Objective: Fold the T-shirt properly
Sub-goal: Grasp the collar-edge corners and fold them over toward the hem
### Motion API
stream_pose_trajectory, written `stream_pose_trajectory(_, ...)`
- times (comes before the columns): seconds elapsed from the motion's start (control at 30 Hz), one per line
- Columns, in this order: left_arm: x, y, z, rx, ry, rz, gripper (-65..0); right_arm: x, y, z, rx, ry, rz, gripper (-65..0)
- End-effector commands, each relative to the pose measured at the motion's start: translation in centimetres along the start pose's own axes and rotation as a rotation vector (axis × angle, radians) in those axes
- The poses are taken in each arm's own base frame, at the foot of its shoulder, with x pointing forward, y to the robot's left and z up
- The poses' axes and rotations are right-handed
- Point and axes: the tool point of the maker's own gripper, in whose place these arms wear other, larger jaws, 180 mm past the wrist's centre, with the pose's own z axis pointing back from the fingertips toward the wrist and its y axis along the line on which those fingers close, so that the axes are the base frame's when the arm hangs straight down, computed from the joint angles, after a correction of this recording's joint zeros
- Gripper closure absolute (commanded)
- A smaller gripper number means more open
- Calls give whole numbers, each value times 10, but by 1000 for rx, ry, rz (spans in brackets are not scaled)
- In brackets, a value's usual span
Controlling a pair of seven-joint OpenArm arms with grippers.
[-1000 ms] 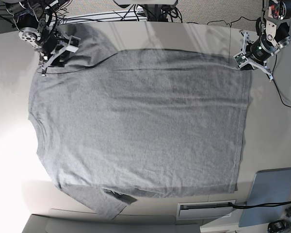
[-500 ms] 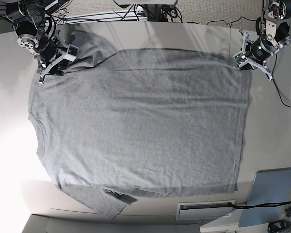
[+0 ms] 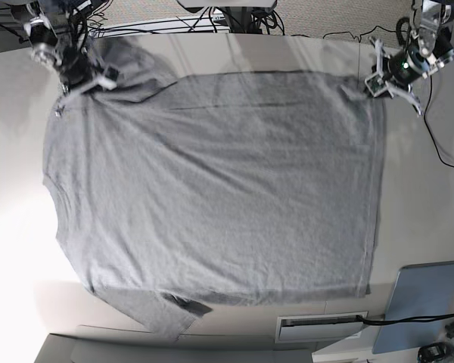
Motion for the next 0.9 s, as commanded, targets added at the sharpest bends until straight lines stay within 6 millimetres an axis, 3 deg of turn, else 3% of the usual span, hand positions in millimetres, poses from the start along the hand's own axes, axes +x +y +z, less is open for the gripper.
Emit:
stream_pose_trajectory(0.0,-23,-18,8,-63,102,-21,0,-9,-6,8,-11,36,38,0)
stream_pose_trajectory(0.2,-28,-27,37,-52,85,74,0,-22,9,30,-9,108,76,0)
stream_pose_trajectory(0.37,-37,-34,60,-44,104,114,0,-20,22,42,0,116,79,0)
stream_pose_trajectory(0.57,-32,-41,67,-57,95,111,0,-13,30,54,8,103,76,0)
stream_pose_trajectory(0.67,-24,-31,67,-10,72,110,0,-11,21,57,-37,105,53,0)
stream_pose_trajectory(0.87,-7,3,68,151,2,181,0,-13,-20,59,-187,81,23,0)
